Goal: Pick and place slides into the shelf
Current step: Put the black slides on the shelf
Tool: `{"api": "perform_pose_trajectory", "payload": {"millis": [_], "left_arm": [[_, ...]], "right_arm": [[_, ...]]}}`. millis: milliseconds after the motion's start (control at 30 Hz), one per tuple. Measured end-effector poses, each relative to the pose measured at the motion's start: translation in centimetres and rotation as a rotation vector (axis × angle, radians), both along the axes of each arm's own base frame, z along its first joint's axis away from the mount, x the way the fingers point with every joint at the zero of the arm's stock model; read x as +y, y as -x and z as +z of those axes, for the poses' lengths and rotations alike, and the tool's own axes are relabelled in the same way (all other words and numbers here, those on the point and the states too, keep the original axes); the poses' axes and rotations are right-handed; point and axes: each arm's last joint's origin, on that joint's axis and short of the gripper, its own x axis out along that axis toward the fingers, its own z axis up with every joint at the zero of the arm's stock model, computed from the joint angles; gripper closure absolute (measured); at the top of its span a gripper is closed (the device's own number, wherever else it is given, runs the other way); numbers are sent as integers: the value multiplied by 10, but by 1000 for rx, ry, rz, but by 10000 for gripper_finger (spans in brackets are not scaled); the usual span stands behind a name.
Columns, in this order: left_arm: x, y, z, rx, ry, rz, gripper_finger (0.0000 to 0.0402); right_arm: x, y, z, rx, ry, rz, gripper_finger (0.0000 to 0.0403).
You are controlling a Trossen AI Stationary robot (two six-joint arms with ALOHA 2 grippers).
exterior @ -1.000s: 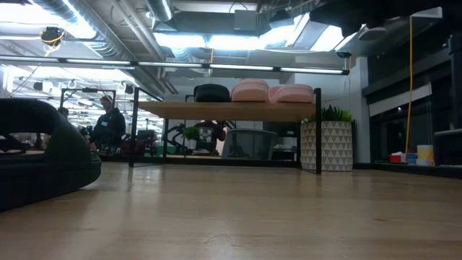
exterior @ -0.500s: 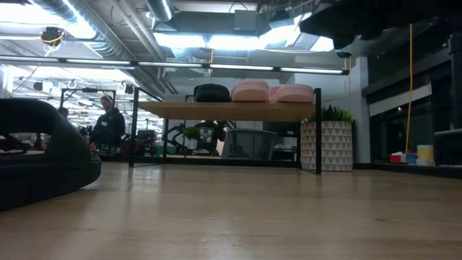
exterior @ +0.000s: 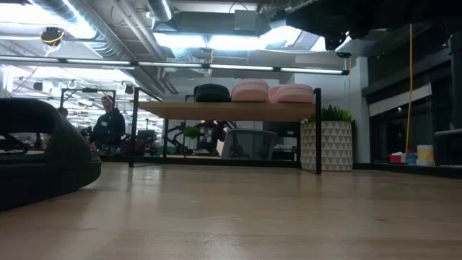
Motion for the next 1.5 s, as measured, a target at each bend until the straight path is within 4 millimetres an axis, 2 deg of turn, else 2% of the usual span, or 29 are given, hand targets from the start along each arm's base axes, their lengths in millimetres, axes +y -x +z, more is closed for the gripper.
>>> {"api": "perform_pose_trajectory", "payload": {"millis": [333,533,900,1500], "left_arm": [[-7,-21,-52,75,-101,77,303],[-5,-31,-72,145,-110,110,303],[4,-40,-73,168,-97,144,303],[7,-35,-71,197,-143,164,303]], "right_arm": [[-1,0,1,-15,4,-26,386],[-1,0,2,-15,3,-26,386],[-1,0,2,-15,2,-26,386],[-1,0,2,-16,0,-25,386]]}}
